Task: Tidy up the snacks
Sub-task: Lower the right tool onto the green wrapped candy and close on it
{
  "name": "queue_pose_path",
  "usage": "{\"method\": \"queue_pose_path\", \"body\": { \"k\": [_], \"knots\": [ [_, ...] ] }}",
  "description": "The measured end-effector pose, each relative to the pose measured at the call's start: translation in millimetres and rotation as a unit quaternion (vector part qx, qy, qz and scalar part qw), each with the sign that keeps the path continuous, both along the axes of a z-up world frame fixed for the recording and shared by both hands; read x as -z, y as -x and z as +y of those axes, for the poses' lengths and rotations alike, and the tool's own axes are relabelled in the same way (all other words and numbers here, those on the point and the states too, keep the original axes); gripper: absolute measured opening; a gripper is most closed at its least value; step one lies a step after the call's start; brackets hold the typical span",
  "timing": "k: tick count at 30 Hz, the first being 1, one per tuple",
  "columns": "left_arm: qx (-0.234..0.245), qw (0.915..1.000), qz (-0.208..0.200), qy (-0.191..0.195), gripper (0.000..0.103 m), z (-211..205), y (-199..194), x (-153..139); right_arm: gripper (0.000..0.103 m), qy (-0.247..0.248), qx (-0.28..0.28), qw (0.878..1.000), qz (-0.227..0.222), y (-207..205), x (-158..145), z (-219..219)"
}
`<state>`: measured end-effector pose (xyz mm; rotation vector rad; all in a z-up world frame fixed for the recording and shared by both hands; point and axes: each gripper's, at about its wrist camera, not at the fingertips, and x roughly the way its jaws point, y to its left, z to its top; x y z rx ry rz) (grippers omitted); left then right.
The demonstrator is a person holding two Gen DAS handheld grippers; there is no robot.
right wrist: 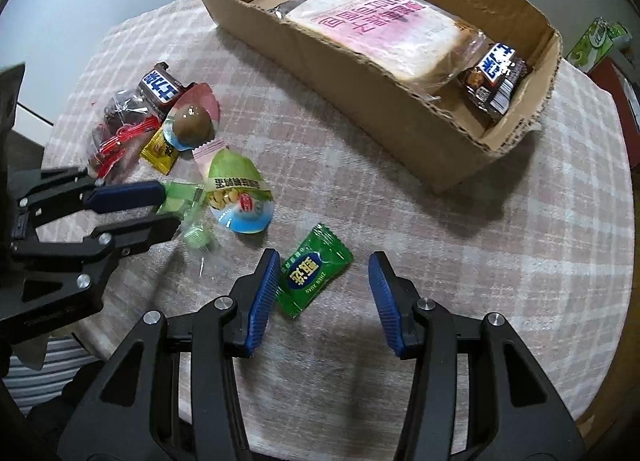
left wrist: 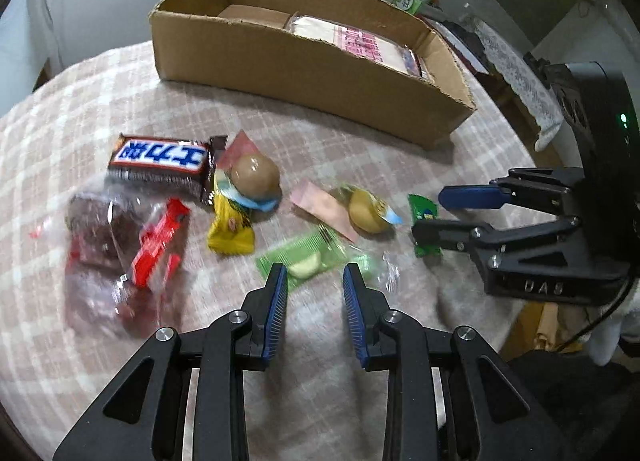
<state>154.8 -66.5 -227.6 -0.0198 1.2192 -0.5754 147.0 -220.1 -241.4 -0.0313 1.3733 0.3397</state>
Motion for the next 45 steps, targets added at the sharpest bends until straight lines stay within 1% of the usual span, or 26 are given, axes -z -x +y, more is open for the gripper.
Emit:
{"method": "queue_pose_path", "body": {
  "k": [2,4,8,13,16,18,19,21,22,24,27,29,31,33,37,42,43,44,45],
  "knots": [
    [-0.004,1.0,-0.006,-0.005,0.027,-1.1,4.7,-0.1,0.049,0.0,0.006,1.0,-0.004,0.6,-2.9,-5.1],
    [0.003,0.9995,-0.02,-0.025,0.027,-4.0,7.5,0.3,0.049,-0.001,0.011,1.0,-0.004,1.5,-4.4,-7.5],
    [0.03,0.9963,-0.047,-0.065,0.028,-19.4,8.1,-0.3,0.049,0.004,0.001,1.0,-0.001,3.4,-0.8,-12.0],
    [0.069,0.9919,-0.061,-0.088,0.028,-34.7,1.8,2.0,0.049,-0.001,0.001,1.0,0.004,1.4,2.8,-13.2],
    [0.064,0.9938,-0.055,-0.073,0.028,-33.4,1.0,-3.3,0.049,-0.007,0.005,1.0,0.002,-0.7,0.9,-13.4],
    [0.044,0.9963,-0.05,-0.056,0.028,-28.1,3.5,-8.7,0.049,-0.01,0.01,1.0,0.001,-2.1,0.4,-15.1],
    [0.033,0.9971,-0.048,-0.049,0.028,-24.7,5.4,-11.1,0.049,-0.012,0.013,1.0,0.001,1.7,-3.4,-26.2],
    [0.003,0.9994,-0.032,-0.01,0.028,-17.1,10.5,-15.7,0.049,-0.02,0.018,1.0,-0.001,-2.3,-4.3,-28.4],
    [-0.011,0.9997,-0.016,0.013,0.028,-15.1,12.6,-14.8,0.049,-0.024,0.019,1.0,-0.001,-2.6,-4.8,-29.8],
    [-0.028,0.9986,0.016,0.041,0.028,-18.4,14.8,-8.5,0.049,-0.024,0.017,1.0,0.0,-3.4,-4.2,-31.6],
    [-0.044,0.9978,0.032,0.038,0.028,-31.1,13.2,0.6,0.049,-0.027,0.014,1.0,0.003,-4.9,-2.6,-33.2],
    [-0.049,0.9976,0.033,0.035,0.028,-38.4,12.6,0.7,0.049,-0.027,0.015,1.0,0.002,-4.5,-2.0,-32.1],
    [-0.047,0.9985,0.021,0.018,0.028,-47.4,11.9,0.1,0.049,-0.028,0.013,1.0,0.004,-4.1,-0.3,-30.5],
    [-0.045,0.9987,0.019,0.011,0.028,-52.8,11.5,-0.6,0.049,-0.025,0.015,1.0,0.005,-3.0,1.9,-28.5],
    [-0.038,0.999,0.011,-0.022,0.028,-61.2,12.3,3.8,0.049,-0.027,0.023,0.999,0.007,-2.1,4.3,-23.0],
    [-0.038,0.9986,0.001,-0.036,0.027,-62.6,13.2,7.0,0.049,-0.016,0.014,1.0,0.002,-4.8,4.0,-14.4],
    [-0.041,0.9988,0.003,-0.028,0.026,-59.2,12.8,7.2,0.049,-0.009,0.009,1.0,0.0,-4.7,4.5,-10.6],
    [-0.043,0.9987,0.003,-0.027,0.022,-56.7,12.2,7.5,0.05,-0.005,0.006,1.0,-0.002,-5.3,5.0,-6.5],
    [-0.043,0.9986,0.002,-0.029,0.021,-54.5,12.1,7.4,0.054,0.001,-0.002,1.0,-0.003,-4.7,5.4,-2.8]
  ]
}}
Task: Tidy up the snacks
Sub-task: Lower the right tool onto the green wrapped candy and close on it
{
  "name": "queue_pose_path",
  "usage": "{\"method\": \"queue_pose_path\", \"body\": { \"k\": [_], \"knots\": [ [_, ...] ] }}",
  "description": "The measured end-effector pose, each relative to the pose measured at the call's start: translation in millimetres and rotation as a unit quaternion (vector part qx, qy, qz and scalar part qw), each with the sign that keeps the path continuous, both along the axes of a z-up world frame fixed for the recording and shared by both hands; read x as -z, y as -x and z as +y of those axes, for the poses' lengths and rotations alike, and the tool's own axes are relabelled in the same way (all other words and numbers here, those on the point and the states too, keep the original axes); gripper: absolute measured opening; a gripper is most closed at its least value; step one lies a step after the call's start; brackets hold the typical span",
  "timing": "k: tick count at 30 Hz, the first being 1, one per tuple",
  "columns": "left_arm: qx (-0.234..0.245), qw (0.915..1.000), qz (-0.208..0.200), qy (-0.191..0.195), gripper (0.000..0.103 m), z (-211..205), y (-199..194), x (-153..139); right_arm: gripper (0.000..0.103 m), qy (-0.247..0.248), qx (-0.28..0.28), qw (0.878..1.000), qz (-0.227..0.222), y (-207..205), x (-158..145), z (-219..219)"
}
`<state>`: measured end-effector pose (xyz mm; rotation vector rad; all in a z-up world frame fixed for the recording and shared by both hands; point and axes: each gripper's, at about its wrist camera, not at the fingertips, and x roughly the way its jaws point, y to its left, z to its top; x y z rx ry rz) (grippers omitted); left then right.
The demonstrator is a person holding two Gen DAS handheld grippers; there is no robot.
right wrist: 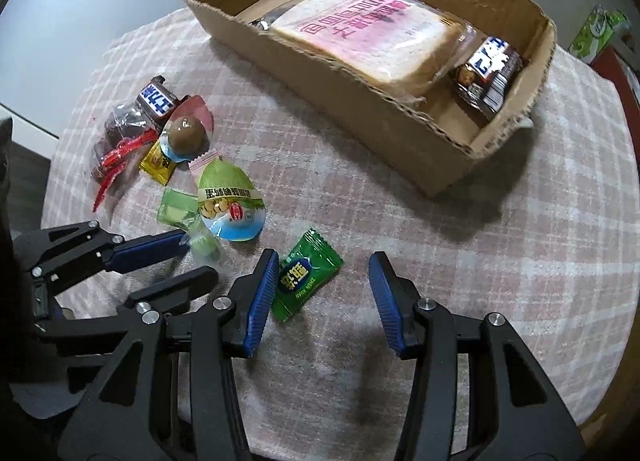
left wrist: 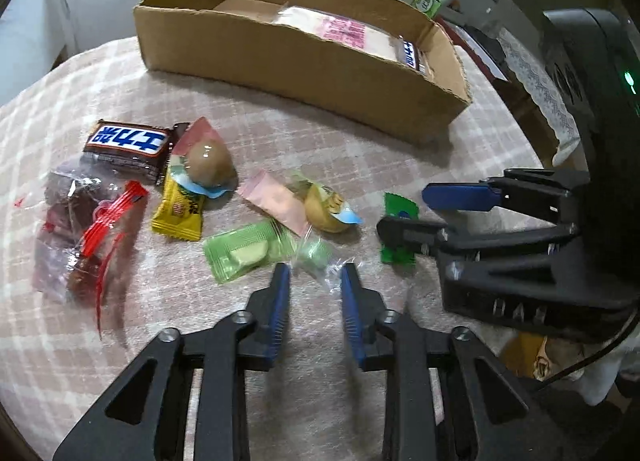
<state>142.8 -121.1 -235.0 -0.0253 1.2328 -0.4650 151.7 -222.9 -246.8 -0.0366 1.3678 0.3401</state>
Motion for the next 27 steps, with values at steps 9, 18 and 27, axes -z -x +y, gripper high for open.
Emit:
{"method": "queue_pose_path", "body": {
  "k": [9,18,27],
  "knots": [
    [-0.016,0.9994,0.01,0.031,0.02,25.2,2.6,-10.1,0.055,0.049,-0.027,0.998,-0.012,11.6,2.3,7.4],
    [-0.011,0.9994,-0.013,-0.029,0.029,6.4,-11.4,-8.9,0.051,0.049,-0.024,0.998,-0.014,11.6,4.4,13.9],
    [-0.012,0.9997,-0.022,0.002,0.021,26.6,1.8,-8.9,0.026,0.037,-0.02,0.999,-0.013,3.7,2.9,-6.5]
  ]
}}
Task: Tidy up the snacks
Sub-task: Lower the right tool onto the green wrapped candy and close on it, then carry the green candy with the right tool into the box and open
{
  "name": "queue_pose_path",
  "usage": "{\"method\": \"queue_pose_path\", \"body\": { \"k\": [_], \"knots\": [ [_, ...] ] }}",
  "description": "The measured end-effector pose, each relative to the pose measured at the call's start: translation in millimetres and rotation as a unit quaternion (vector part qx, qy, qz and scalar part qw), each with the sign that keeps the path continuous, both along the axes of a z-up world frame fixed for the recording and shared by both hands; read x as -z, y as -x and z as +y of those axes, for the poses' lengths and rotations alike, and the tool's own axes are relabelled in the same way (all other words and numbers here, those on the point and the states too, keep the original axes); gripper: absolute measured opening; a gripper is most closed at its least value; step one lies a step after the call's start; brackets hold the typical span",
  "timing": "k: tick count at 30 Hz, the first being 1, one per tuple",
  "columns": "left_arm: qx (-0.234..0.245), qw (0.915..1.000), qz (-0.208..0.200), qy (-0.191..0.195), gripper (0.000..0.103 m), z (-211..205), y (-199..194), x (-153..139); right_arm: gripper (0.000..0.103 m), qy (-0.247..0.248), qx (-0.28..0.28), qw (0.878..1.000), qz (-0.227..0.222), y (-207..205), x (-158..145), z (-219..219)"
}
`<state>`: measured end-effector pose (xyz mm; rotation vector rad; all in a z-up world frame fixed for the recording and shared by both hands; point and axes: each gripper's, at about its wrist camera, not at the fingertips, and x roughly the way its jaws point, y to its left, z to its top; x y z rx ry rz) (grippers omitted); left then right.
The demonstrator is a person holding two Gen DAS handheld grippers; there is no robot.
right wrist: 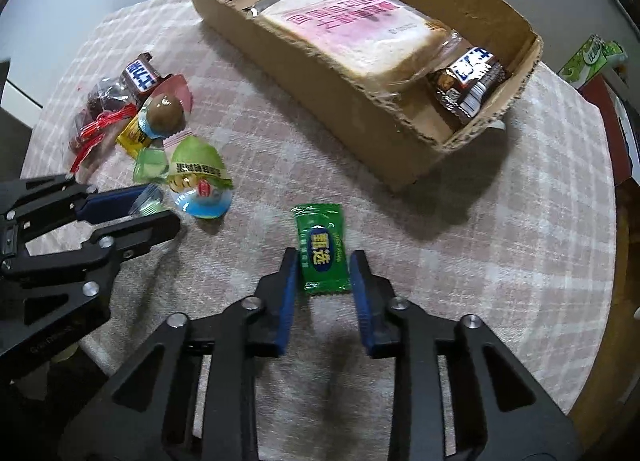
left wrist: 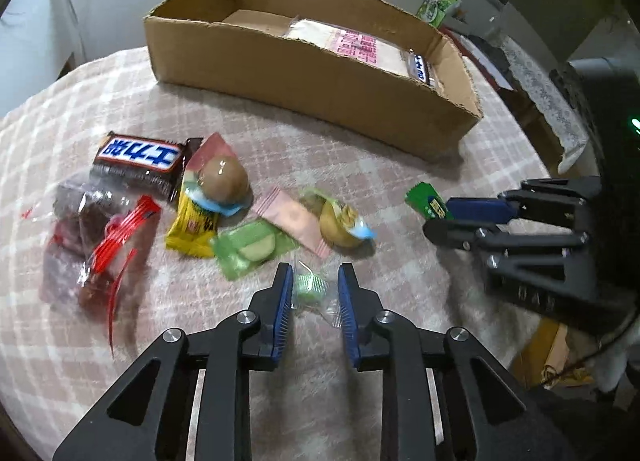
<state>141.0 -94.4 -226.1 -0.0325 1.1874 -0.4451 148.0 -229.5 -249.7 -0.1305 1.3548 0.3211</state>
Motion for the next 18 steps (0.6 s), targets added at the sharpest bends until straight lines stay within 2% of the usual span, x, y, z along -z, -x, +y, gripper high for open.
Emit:
{"method": "queue_pose_path", "body": {
  "k": [12,18],
  "knots": [
    [-0.016,0.9996,-0.006,0.023,0.021,21.9,8.8,-15.7,0.026,-0.044,0.028,0.999,-0.006,11.2,-14.0,-31.5],
    [-0.02,0.9989,-0.023,0.034,0.021,24.6,0.6,-31.9,0.026,-0.059,0.033,0.997,-0.026,13.8,-39.5,-45.0]
  ]
}}
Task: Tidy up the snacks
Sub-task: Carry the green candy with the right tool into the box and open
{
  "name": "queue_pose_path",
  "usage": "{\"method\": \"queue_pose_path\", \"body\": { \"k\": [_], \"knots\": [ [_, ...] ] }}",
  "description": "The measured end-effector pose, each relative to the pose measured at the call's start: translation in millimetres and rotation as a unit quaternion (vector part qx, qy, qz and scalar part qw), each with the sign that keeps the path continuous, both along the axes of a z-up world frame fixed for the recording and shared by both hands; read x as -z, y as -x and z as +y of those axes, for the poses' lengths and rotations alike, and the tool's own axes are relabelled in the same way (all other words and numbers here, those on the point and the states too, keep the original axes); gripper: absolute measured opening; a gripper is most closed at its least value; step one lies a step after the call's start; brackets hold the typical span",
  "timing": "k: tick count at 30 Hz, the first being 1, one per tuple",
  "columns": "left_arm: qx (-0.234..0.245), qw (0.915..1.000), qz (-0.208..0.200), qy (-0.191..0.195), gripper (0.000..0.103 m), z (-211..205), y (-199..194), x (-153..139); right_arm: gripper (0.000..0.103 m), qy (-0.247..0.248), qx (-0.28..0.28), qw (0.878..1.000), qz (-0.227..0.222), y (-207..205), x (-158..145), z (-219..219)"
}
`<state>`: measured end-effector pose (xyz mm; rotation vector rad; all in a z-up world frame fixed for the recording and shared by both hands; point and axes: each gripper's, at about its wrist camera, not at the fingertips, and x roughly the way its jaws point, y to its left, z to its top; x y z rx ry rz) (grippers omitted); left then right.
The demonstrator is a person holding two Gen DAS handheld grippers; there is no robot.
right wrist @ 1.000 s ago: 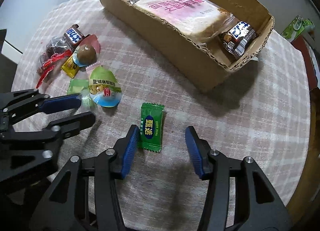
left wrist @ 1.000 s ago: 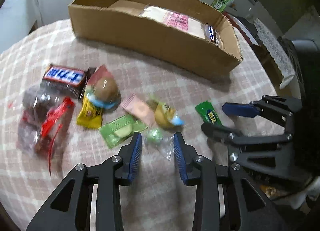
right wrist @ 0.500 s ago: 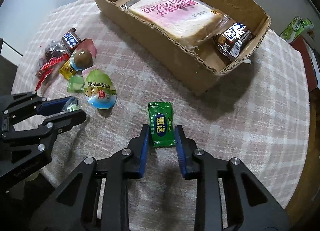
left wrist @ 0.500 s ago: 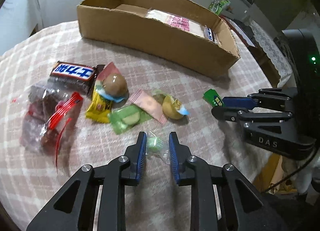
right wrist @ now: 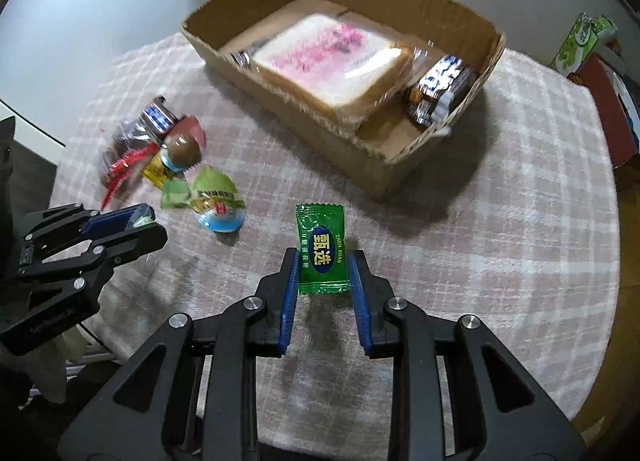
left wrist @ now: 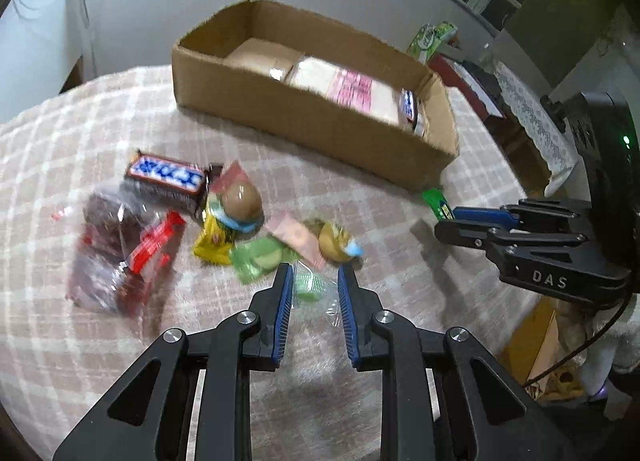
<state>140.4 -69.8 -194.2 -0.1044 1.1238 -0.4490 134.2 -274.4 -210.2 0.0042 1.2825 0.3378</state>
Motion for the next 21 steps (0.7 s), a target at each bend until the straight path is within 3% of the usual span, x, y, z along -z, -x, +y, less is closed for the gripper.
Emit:
{"method": "queue_pose_path", "body": {
  "k": [13,21],
  "knots": [
    [-0.013,0.9979,-0.061,0.015,0.021,3.4,-45.0,-46.5,0.026,-0.022,0.021,0.997,-0.064,-27.6,-68.2,-16.1],
    [0.0,0.9957,-0.093,-0.007,0.021,-7.9,-74.3,-63.7,0.026,-0.009,0.028,0.995,-0.093,-58.2,-82.9,-18.7]
  ]
}}
